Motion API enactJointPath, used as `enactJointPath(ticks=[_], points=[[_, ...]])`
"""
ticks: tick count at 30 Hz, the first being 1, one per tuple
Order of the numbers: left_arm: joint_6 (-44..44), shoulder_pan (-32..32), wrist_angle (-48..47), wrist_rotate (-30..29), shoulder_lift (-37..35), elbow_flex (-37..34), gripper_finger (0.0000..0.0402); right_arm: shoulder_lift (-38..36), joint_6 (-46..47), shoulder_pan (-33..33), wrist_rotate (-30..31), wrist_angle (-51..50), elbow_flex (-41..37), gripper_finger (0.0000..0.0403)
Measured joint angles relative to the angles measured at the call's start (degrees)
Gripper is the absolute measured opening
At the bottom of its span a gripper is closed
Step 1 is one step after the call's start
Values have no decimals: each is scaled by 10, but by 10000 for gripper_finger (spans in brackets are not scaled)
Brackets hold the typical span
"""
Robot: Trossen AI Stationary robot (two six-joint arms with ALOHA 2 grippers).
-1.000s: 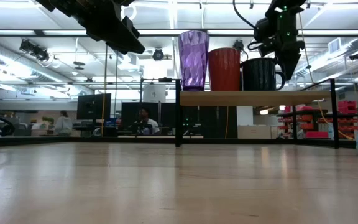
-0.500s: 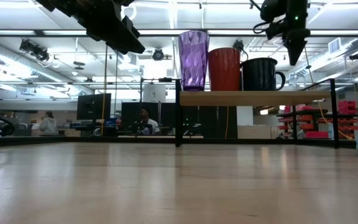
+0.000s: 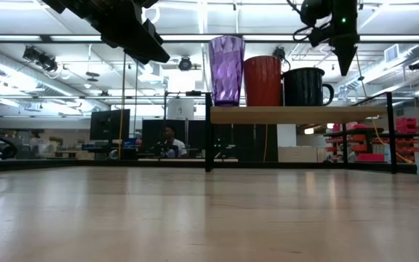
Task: Stack small to large cups/mugs on shelf
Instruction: Put the transparent mug on the shelf
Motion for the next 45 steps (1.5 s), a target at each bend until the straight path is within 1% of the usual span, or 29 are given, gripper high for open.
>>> enactJointPath(ticks=[5, 8, 11, 16, 18, 20, 22, 24, 27, 30, 33, 37, 40, 43, 45], points=[[4, 0, 0, 0, 0, 0, 53, -5, 48, 14, -46, -9, 0, 131], [15, 0, -3, 0, -8, 0, 49, -21, 58, 37, -48, -9, 0, 121], [28, 0, -4, 0, -32, 0, 44, -41, 76, 65, -47, 11, 0, 110], [10, 0, -15, -1, -73, 1, 39, -81, 102, 121, -42, 61, 0, 95], [-23, 0, -24, -10, -83, 1, 39, -96, 111, 144, -43, 82, 0, 91], [-63, 3, -65, -12, -92, 1, 38, -107, 119, 163, -51, 96, 0, 89], [-108, 5, -111, -12, -96, 1, 39, -114, 125, 182, -82, 111, 0, 87], [-149, 5, -163, -5, -100, 1, 39, -116, 130, 203, -127, 128, 0, 85], [-196, 3, -222, 43, -99, 1, 40, -115, 124, 237, -186, 160, 0, 83], [-251, -7, -251, 106, -99, 0, 41, -114, 117, 286, -212, 201, 0, 79], [-292, -28, -265, 146, -99, 0, 45, -116, 117, 347, -216, 241, 0, 72], [-353, -71, -281, 168, -99, 0, 54, -110, 120, 430, -213, 276, -1, 58], [-381, -113, -297, 171, -97, 0, 61, -96, 123, 476, -188, 284, -1, 48], [-404, -163, -308, 171, -97, 0, 66, -79, 139, 508, -149, 286, -4, 41], [-423, -201, -308, 170, -97, 0, 68, -71, 145, 525, -124, 302, -20, 37]])
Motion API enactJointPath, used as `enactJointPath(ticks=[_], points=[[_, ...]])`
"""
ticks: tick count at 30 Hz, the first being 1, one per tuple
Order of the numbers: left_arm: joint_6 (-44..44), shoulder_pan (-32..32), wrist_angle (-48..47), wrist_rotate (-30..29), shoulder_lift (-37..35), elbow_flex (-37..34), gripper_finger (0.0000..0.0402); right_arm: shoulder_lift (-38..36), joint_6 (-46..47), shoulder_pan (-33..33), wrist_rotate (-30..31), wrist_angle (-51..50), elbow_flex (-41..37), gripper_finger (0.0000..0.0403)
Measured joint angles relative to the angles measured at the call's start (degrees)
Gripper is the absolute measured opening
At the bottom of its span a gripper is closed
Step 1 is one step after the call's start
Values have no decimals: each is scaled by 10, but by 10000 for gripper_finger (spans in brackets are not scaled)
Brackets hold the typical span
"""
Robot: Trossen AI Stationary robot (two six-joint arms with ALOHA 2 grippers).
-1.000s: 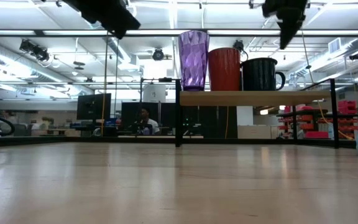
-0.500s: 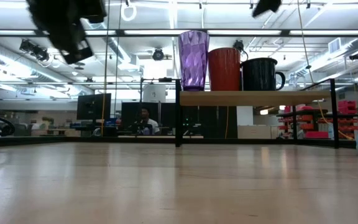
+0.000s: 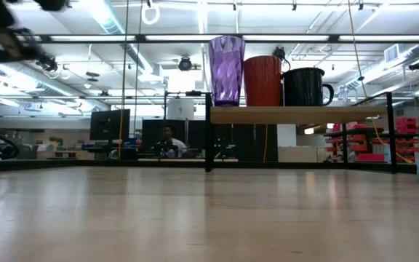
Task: Stack small to large cups/mugs on shelf
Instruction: Put the transparent mug on the shelf
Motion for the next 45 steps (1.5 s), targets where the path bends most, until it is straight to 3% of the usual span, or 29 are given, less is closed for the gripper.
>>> enactJointPath(ticks=[9, 16, 20, 27, 31, 45], points=[[-159, -145, -33, -68, 7, 17, 52, -10, -13, 36, 33, 172, -137, 25], [-164, -189, -206, -130, 96, 128, 35, -9, -28, 35, 32, 247, -199, 22], [-171, -203, -256, -153, 147, 166, 52, -8, -33, 35, 32, 267, -205, 23], [-176, -208, -216, -155, 188, 172, 138, -8, -39, 35, 31, 263, -207, 23], [-181, -212, -204, -151, 198, 172, 168, -8, -40, 35, 31, 262, -207, 22], [-159, -251, -207, -152, 273, 169, 153, -8, -33, 35, 22, 259, -207, 22]])
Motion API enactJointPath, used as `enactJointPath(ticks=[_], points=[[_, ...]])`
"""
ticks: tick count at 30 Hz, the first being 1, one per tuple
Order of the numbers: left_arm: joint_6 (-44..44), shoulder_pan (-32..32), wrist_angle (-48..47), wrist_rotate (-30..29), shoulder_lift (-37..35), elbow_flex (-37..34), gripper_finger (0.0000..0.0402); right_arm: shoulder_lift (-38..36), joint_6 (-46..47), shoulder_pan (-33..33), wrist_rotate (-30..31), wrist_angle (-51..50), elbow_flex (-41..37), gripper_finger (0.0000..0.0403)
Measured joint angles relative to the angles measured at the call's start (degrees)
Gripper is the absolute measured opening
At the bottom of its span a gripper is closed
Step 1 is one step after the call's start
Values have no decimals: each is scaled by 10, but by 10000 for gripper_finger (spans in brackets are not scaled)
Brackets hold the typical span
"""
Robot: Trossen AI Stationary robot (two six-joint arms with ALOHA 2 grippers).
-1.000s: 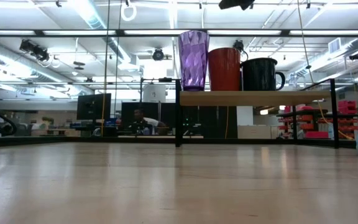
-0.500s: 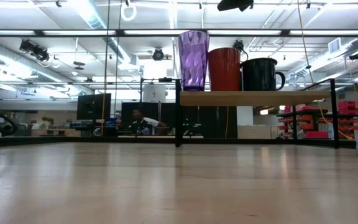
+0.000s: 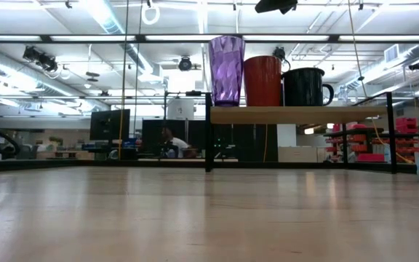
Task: Stack small to large cups/mugs on shelf
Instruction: Put the transparent mug on the shelf
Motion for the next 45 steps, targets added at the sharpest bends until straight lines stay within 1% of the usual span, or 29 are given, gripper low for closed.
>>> enactJointPath(ticks=[5, 8, 11, 14, 15, 16, 19, 21, 23, 25, 27, 28, 31, 35, 40, 45], points=[[42, -1, 0, 0, 32, 0, 141, 0, 0, 0, 0, 3, 0, 22], [71, 0, 1, 0, 43, 0, 121, 0, 0, 0, 0, 3, 0, 22], [112, 0, 5, -1, 48, 0, 83, 0, 0, 0, 0, 3, 0, 22], [170, 4, 7, -1, 48, 0, 26, 0, 6, 0, -1, 3, 0, 22], [192, 6, 7, -3, 48, 0, 14, 0, 6, 0, -1, 2, 0, 22], [214, 8, 7, -9, 48, 0, 11, 0, 6, 0, -1, 2, 0, 22], [290, 18, 7, -47, 48, 0, 16, 0, 7, 0, -1, 2, 0, 22], [356, 29, 4, -70, 48, 4, 13, 0, 7, 0, -1, 2, 0, 22], [446, 41, 4, -100, 48, 13, 8, 0, 7, 0, -1, 2, 0, 22], [533, 53, 5, -143, 48, 23, 8, 0, 10, 0, -1, 2, 0, 22], [604, 71, 5, -186, 48, 35, 12, 0, 17, 0, -1, 0, 0, 22], [636, 81, 6, -197, 48, 41, 12, 0, 22, 0, -1, 0, -1, 22], [734, 118, 14, -204, 48, 53, 7, 0, 31, 0, -1, 16, -25, 22], [840, 170, 62, -203, 48, 56, 11, 0, 37, 0, -6, 56, -80, 24], [982, 231, 127, -202, 48, 56, 6, 0, 77, 0, -19, 65, -130, 35], [1096, 288, 191, -172, 54, 56, 14, -1, 106, 2, -19, 67, -156, 50]])
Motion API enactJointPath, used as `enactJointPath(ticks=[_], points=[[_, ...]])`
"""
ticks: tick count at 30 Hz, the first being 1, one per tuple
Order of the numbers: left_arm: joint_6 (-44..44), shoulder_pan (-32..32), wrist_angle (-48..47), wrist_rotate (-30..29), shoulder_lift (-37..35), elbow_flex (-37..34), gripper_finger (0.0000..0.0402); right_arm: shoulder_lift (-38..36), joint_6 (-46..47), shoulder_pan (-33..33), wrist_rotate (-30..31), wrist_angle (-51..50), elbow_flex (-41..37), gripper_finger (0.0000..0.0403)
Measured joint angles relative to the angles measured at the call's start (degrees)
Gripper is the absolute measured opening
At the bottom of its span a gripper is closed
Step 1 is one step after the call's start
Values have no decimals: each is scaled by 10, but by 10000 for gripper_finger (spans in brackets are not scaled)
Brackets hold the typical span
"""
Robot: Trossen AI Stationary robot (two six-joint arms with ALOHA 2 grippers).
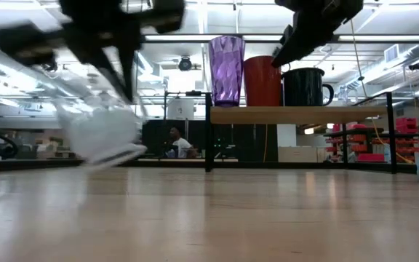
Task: Stack small to large cups/mugs on shelf
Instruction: Put the transparent mug on the shelf
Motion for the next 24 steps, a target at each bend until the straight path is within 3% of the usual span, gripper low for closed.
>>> enactJointPath(ticks=[8, 13, 19, 24], points=[[183, 48, 26, 32, 40, 1, 11, 0, 10, 9, -3, 4, -8, 67], [252, 53, 19, 32, 48, 1, 20, 0, 11, 11, -3, 13, -8, 68], [252, 53, 19, 31, 48, 1, 13, 0, 9, 11, -3, 23, -8, 67], [242, 53, 18, 32, 51, -2, 75, 0, 8, 11, -3, 28, -8, 67]])
